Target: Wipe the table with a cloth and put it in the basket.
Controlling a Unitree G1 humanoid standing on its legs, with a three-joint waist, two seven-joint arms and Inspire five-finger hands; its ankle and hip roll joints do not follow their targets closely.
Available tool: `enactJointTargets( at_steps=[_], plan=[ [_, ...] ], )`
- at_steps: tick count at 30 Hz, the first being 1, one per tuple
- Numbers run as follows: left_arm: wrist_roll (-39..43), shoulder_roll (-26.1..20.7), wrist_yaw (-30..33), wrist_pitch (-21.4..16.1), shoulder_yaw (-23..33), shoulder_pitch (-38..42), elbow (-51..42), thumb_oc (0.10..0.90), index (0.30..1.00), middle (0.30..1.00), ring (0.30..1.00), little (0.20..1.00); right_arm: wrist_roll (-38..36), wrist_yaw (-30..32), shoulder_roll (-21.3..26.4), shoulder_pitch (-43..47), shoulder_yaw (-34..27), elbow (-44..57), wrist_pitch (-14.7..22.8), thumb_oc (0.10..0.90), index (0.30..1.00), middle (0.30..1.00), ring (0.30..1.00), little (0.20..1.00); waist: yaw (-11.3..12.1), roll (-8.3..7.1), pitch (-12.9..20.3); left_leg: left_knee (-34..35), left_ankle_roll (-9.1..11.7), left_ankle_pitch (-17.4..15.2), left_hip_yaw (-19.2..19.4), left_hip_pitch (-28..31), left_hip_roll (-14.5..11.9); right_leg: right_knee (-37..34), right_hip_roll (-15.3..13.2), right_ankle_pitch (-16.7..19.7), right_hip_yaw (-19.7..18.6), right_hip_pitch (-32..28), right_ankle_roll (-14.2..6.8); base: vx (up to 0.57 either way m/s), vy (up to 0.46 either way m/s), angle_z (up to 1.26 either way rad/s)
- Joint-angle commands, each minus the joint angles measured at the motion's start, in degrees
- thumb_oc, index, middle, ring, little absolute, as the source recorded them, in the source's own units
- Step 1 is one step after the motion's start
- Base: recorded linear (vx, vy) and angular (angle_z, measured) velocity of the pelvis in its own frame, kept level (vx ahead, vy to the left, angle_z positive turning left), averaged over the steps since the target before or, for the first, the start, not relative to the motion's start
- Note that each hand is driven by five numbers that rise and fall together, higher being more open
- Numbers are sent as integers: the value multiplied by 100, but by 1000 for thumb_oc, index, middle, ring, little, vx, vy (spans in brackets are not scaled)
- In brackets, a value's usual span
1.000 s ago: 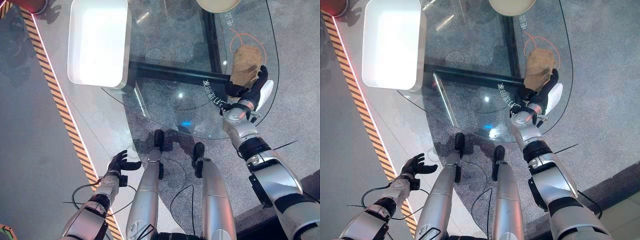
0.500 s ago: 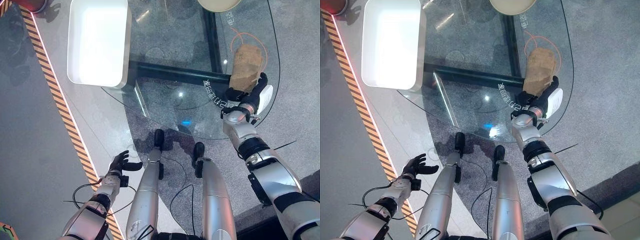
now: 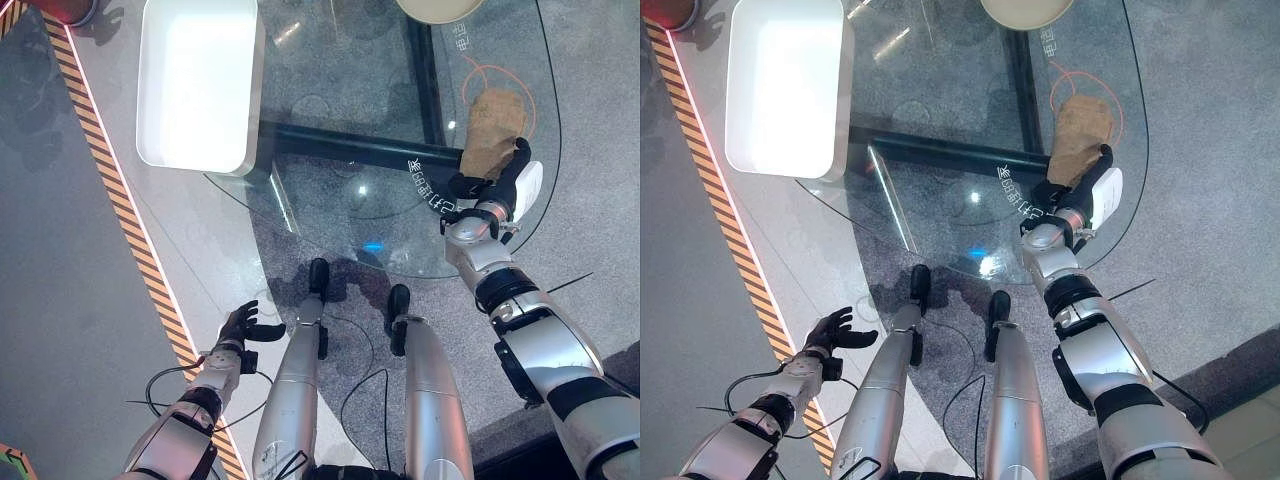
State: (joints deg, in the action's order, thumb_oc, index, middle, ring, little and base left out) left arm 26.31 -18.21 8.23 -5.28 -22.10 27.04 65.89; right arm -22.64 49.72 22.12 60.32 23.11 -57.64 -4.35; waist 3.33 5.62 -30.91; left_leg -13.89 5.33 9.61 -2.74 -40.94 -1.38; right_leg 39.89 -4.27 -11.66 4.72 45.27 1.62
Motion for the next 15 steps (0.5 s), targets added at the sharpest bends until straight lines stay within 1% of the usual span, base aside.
enactJointTargets(
  at_steps=[1, 7, 10, 15],
  plan=[
    [145, 27, 205, 92, -116, -52, 69, 800, 900, 900, 900, 900, 167, -31, 338, 536, 253, 118, 52, 800, 900, 900, 900, 900, 53, 136, 112, -873, -485, -1069, 273, 129, 576, -1280, 197, 630, 48, -374, -99, 0, 0, 0],
    [139, 27, 159, 89, -112, -40, 88, 800, 900, 900, 900, 900, 141, -129, 294, 618, 361, -27, -243, 800, 900, 900, 900, 900, 95, 165, 112, -864, -496, -1056, 280, 138, 587, -1261, 170, 619, 80, -376, -88, 0, 0, 0],
    [152, 28, 150, 94, -131, -35, 93, 800, 900, 900, 900, 900, 162, -84, 308, 634, 384, -146, -391, 800, 900, 900, 900, 900, 108, 181, 112, -863, -499, -1049, 282, 139, 592, -1257, 157, 622, 93, -375, -88, 8, 5, 3],
    [163, 32, 144, 101, -155, -25, 100, 800, 900, 900, 900, 900, 203, -96, 329, 629, 357, -377, -487, 800, 900, 900, 900, 900, 116, 199, 112, -875, -517, -1055, 292, 125, 591, -1243, 151, 626, 101, -355, -93, 7, 5, 4]
  ],
)
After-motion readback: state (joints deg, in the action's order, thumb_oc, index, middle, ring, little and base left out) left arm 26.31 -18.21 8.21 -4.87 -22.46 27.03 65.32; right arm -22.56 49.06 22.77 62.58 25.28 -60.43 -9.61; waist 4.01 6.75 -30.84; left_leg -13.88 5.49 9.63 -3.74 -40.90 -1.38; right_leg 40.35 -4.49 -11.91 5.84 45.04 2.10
